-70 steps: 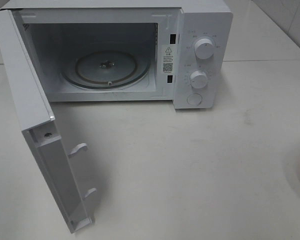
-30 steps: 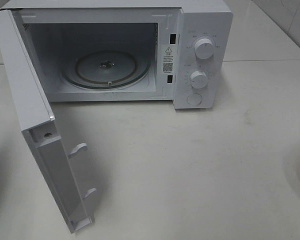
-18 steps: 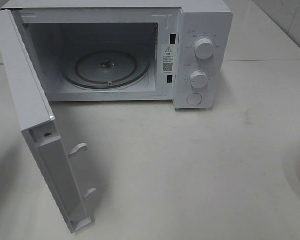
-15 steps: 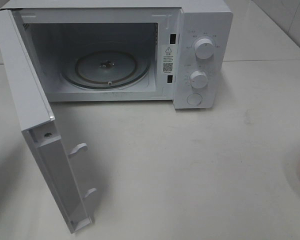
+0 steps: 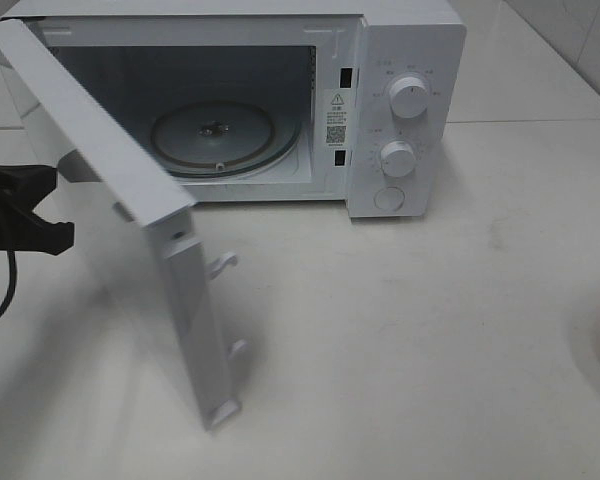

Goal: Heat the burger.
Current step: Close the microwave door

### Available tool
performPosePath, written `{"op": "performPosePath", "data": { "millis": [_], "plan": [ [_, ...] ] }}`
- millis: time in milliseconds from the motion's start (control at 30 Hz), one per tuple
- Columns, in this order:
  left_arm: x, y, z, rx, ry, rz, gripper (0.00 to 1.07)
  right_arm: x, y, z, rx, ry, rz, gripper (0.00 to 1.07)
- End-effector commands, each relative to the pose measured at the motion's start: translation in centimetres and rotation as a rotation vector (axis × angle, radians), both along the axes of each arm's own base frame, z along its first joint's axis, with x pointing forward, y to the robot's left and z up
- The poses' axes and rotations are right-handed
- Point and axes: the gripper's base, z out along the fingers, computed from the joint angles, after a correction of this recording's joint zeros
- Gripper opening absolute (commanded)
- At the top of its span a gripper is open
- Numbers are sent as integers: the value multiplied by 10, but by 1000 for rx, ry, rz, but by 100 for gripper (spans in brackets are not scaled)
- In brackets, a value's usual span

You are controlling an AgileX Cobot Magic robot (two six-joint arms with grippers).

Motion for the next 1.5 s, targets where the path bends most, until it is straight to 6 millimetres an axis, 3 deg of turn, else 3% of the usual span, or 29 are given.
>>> {"op": "performPosePath", "data": {
  "millis": [33,400,1067,1500],
  "plan": [
    [6,-11,8,-30,-56,-32,0,-4,0,0,-2,-31,-2,76],
    [29,-46,11,-96,-62,-23,0,-4,0,0,-2,-31,-2,76],
    [69,-134,10,-81,-56,82,0,-4,0,0,-2,-31,-2,76],
    [102,-160,14,-113,-37,120,0,-4,0,0,-2,-31,-2,76]
  ]
}}
